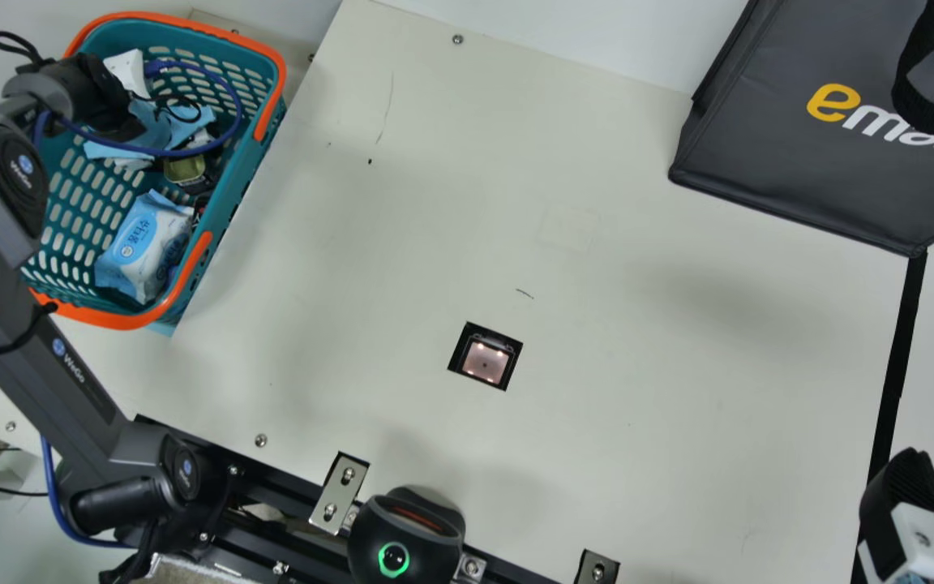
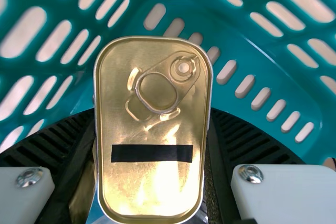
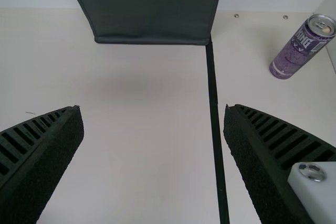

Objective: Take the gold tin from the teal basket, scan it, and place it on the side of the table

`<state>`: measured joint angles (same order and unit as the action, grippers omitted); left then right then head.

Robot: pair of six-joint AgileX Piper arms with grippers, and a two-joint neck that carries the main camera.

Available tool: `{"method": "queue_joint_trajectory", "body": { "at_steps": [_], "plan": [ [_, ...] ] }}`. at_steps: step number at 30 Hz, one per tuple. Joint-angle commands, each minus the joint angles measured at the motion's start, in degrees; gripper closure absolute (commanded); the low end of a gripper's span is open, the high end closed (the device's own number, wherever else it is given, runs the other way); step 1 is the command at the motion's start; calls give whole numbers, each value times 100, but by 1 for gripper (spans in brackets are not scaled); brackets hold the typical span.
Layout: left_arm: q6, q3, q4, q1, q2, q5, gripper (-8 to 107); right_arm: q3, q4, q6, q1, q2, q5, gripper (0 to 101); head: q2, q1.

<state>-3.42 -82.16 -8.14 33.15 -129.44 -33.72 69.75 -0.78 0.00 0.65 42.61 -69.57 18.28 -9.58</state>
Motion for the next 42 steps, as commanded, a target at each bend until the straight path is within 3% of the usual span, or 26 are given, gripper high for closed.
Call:
{"method": "queue_joint_trajectory", "body": {
  "at_steps": [1,27,42],
  "plan": [
    [-10,16,-18,14,46,-28,107,0,0,0,0,0,0,6,14,166],
    [-250,-9,-195,248,630,-683,107,0,0,0,0,0,0,6,14,166],
    [-990,138,-817,409,1894,-1295,107,0,0,0,0,0,0,6,14,166]
  ]
}}
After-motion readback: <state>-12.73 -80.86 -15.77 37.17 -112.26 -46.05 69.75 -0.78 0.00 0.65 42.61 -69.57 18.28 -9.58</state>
